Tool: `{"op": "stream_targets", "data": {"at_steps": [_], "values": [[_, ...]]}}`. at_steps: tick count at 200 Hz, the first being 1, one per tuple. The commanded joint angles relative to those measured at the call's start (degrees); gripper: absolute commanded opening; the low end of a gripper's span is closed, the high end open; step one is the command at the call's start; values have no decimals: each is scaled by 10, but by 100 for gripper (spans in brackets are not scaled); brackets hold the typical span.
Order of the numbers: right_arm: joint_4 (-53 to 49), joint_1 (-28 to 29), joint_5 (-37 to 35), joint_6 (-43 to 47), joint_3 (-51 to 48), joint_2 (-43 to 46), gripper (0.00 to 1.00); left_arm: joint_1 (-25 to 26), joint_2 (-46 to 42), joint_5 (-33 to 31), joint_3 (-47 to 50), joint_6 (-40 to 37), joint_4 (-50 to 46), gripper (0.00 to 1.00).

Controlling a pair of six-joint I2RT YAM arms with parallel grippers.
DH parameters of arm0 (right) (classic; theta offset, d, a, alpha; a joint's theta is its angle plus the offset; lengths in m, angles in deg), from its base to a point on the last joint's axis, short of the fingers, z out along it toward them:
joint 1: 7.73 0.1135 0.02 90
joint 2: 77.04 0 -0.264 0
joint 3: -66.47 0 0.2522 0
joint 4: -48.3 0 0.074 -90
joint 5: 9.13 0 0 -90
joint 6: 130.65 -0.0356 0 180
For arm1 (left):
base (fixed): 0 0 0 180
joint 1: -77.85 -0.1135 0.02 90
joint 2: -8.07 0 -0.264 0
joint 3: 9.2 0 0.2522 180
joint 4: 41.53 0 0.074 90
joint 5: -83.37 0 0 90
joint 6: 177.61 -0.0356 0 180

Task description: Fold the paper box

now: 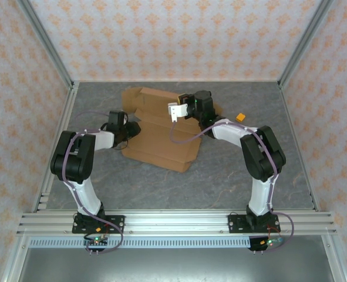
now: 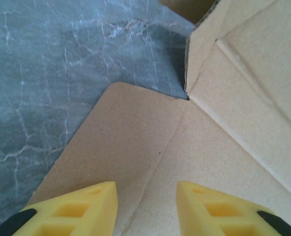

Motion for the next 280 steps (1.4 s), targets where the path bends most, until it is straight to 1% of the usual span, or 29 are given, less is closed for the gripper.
{"op": "stream_targets", "data": {"at_steps": [1, 16, 33, 44, 50, 64, 79, 100, 119, 144, 158, 173, 194, 207, 218, 241, 280], "values": [[-57, -11, 42, 16, 8, 26, 0, -12, 25, 8, 21, 40, 17, 39], [-80, -16, 48, 13, 11, 38, 0, -12, -3, 11, 31, 35, 28, 44], [-93, -23, 55, 12, 13, 47, 0, -12, -48, -7, 31, 8, 5, 54], [-107, -28, 64, 9, 17, 52, 0, -13, -79, -28, 25, -20, -17, 61], [-119, -32, 67, 9, 21, 55, 0, -13, -93, -39, 20, -35, -29, 63], [-128, -36, 71, 11, 25, 57, 0, -14, -122, -62, -1, -100, -63, 67], [-131, -42, 82, 9, 26, 59, 0, -27, -136, -70, -29, -153, -98, 67], [-137, -48, 97, 3, 27, 61, 0, -64, -135, -46, -62, -203, -118, 68], [-131, -53, 101, 6, 25, 59, 0, -105, -95, -30, -125, -225, -172, 67], [-113, -56, 101, 11, 18, 55, 0, -134, -15, -20, -220, -241, -241, 64], [-108, -57, 101, 11, 18, 52, 0, -140, 31, 3, -282, -257, -278, 60], [-101, -56, 101, 11, 17, 48, 0, -138, 87, 54, -345, -288, -311, 57], [-98, -56, 99, 12, 17, 47, 0, -124, 149, 91, -435, -340, -385, 56], [-95, -57, 98, 12, 17, 46, 0, -114, 176, 114, -471, -365, -404, 56], [-91, -57, 98, 11, 17, 44, 0, -105, 198, 148, -498, -384, -415, 56], [-87, -56, 93, 8, 17, 43, 0, -95, 223, 212, -525, -403, -422, 55], [-81, -52, 80, 8, 20, 39, 0, -91, 211, 297, -501, -449, -424, 54]]}}
